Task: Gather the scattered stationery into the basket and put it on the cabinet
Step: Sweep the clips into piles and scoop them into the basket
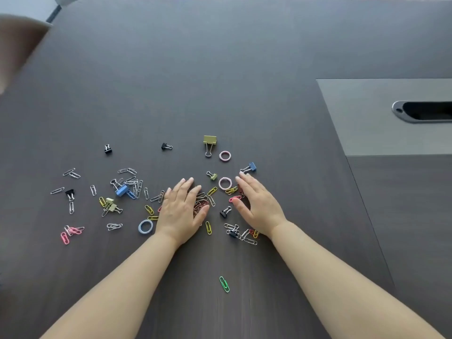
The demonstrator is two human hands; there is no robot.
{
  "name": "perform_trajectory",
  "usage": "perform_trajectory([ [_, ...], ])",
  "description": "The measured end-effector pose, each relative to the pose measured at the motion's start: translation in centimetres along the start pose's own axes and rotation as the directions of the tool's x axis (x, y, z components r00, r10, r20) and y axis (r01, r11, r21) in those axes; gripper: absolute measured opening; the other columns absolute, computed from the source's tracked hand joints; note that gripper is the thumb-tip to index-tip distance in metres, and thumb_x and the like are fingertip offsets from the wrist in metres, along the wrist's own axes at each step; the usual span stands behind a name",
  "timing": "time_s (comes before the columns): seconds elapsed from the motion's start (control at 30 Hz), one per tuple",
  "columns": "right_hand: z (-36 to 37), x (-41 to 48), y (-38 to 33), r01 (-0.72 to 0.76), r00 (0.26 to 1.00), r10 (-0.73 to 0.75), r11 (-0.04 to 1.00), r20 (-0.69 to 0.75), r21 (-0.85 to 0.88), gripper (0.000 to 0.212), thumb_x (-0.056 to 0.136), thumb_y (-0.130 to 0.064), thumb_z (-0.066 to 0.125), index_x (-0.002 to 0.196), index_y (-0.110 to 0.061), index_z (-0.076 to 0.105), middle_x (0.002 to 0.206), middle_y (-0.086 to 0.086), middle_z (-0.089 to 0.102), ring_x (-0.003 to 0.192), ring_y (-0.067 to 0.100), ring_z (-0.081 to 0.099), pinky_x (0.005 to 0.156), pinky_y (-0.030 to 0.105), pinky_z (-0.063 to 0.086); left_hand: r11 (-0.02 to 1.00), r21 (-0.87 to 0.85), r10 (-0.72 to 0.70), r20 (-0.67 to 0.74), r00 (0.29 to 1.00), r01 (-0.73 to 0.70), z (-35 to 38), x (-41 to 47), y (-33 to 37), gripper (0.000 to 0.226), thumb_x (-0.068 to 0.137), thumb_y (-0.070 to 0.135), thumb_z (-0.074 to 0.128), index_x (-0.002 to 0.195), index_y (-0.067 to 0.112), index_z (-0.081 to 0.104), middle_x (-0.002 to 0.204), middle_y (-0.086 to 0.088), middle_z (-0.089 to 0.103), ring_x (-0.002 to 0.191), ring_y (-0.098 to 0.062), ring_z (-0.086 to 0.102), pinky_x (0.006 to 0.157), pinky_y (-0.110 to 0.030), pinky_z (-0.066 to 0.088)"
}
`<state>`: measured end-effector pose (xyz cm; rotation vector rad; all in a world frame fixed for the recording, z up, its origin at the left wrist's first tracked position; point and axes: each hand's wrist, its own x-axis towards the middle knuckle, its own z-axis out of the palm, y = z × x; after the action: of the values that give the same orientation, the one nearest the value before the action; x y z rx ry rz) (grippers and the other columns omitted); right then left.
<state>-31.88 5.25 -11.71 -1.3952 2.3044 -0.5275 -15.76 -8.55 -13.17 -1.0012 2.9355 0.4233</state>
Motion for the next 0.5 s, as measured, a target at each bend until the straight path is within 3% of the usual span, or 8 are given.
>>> perform_trajectory([
  [0.07, -0.2, 1.7, -0.7, 0.007, 0.998, -0.005, 1.0, -0.065, 0.028, 0.057, 0.096, -0.041, 0.04, 0.145, -0.019, 0.024, 0.156, -0.003, 0.019, 0.144, 0.012, 0.013, 0.116, 0.028, 0.012, 1.0, 0.008, 0.018, -0.021, 1.0, -0.018, 0.0, -0.3, -0.2, 0.067, 0.08, 0.054, 0.026, 0.125, 0.013, 0.054, 0.139, -0.009, 0.046, 0.134, -0.026, 0.036, 0.109, -0.049, 0.025],
  [0.17, -0.9, 6.2, -1.5, 0.014, 1.0, -0.016, 0.996, -0.02, -0.084, 0.058, 0.096, -0.038, 0.041, 0.146, -0.019, 0.02, 0.157, 0.0, 0.011, 0.145, 0.017, 0.006, 0.118, 0.034, 0.006, 0.999, 0.026, 0.029, -0.079, 0.996, -0.027, -1.1, 0.2, -1.6, 0.058, 0.081, 0.049, 0.034, 0.118, 0.011, 0.06, 0.13, -0.011, 0.055, 0.126, -0.029, 0.044, 0.102, -0.053, 0.033],
  [0.33, -1.4, 13.1, -3.8, 0.072, 0.993, -0.041, 0.951, 0.108, -0.301, 0.061, 0.097, -0.045, 0.031, 0.148, -0.026, 0.003, 0.158, -0.001, -0.006, 0.145, 0.019, -0.007, 0.118, 0.045, 0.003, 1.0, -0.013, 0.002, -0.123, 0.992, -0.004, -3.6, 2.3, -5.1, 0.068, 0.083, 0.052, 0.026, 0.132, 0.009, 0.047, 0.142, -0.011, 0.042, 0.137, -0.027, 0.029, 0.111, -0.047, 0.022],
  [0.5, -0.1, 12.8, -3.9, 0.12, 0.976, -0.056, 0.945, 0.21, -0.304, 0.062, 0.096, -0.048, 0.031, 0.148, -0.024, 0.006, 0.158, -0.001, -0.008, 0.145, 0.018, -0.008, 0.117, 0.044, 0.008, 0.998, 0.05, -0.048, -0.014, 0.999, 0.049, -4.5, 5.7, -7.1, 0.061, 0.094, 0.041, 0.04, 0.146, 0.015, 0.019, 0.156, -0.003, 0.009, 0.144, -0.017, -0.001, 0.115, -0.042, 0.004],
])
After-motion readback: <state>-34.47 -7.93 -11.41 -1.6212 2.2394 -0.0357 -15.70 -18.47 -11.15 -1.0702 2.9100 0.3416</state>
